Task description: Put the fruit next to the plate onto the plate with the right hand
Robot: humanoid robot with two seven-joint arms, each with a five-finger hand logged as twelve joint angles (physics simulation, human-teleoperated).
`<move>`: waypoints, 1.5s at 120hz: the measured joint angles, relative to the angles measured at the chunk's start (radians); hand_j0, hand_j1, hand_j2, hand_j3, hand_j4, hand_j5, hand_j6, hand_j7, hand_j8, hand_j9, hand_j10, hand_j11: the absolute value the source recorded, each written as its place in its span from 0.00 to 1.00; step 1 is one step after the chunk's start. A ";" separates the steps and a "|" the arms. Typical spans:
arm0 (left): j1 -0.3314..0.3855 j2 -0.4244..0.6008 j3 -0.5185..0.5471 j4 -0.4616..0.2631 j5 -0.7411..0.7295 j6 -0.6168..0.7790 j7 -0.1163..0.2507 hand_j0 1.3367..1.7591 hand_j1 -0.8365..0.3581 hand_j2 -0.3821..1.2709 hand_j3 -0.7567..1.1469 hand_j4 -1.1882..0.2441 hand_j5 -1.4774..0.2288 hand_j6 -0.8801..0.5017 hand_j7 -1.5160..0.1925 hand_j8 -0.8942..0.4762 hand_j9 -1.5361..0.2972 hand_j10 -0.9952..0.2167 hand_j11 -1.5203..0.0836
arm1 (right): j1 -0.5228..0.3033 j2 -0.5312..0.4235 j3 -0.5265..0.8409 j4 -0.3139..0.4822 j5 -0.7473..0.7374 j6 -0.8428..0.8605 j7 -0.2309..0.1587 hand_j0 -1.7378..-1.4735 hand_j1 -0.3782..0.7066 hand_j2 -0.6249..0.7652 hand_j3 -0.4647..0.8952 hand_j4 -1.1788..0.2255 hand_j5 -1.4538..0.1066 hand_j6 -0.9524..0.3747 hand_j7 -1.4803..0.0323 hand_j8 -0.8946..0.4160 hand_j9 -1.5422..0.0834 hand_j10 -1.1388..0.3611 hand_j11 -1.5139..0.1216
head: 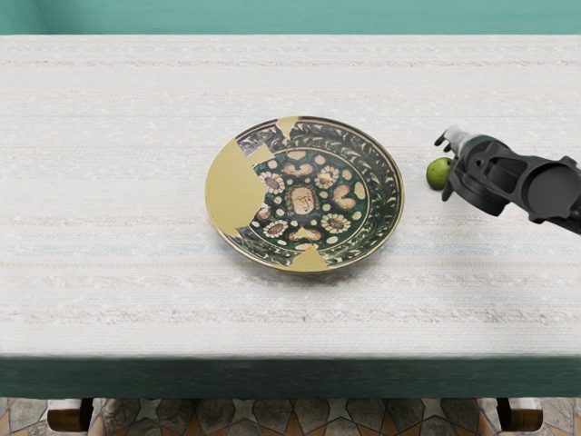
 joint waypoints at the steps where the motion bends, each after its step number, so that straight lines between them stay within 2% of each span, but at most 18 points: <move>1: 0.000 0.000 0.000 0.000 0.000 0.000 0.000 0.76 0.98 0.23 0.40 0.82 0.85 0.63 0.88 0.64 0.83 0.81 0.94 | 0.000 0.000 0.000 0.000 0.000 0.000 0.000 0.30 0.32 0.41 0.34 0.65 0.71 0.52 0.75 0.48 0.74 0.58 0.72; 47: 0.000 0.000 0.001 0.000 0.000 0.000 0.000 0.76 0.98 0.23 0.40 0.82 0.85 0.63 0.88 0.64 0.83 0.81 0.94 | -0.003 0.003 0.002 0.002 -0.019 -0.007 0.000 0.30 0.36 0.41 0.34 0.62 0.68 0.49 0.72 0.45 0.70 0.55 0.68; 104: 0.000 0.000 0.000 0.000 0.000 0.000 0.000 0.76 0.98 0.23 0.40 0.82 0.85 0.63 0.88 0.64 0.83 0.81 0.94 | -0.017 0.002 0.000 0.001 -0.021 -0.008 0.000 0.30 0.48 0.39 0.34 0.55 0.59 0.41 0.63 0.37 0.62 0.48 0.60; 180: 0.000 0.000 0.001 0.000 0.000 0.000 0.000 0.76 0.98 0.23 0.40 0.82 0.85 0.63 0.88 0.64 0.83 0.81 0.94 | -0.020 -0.001 0.001 0.002 -0.024 -0.007 0.000 0.31 0.56 0.40 0.34 0.49 0.52 0.38 0.56 0.30 0.56 0.43 0.54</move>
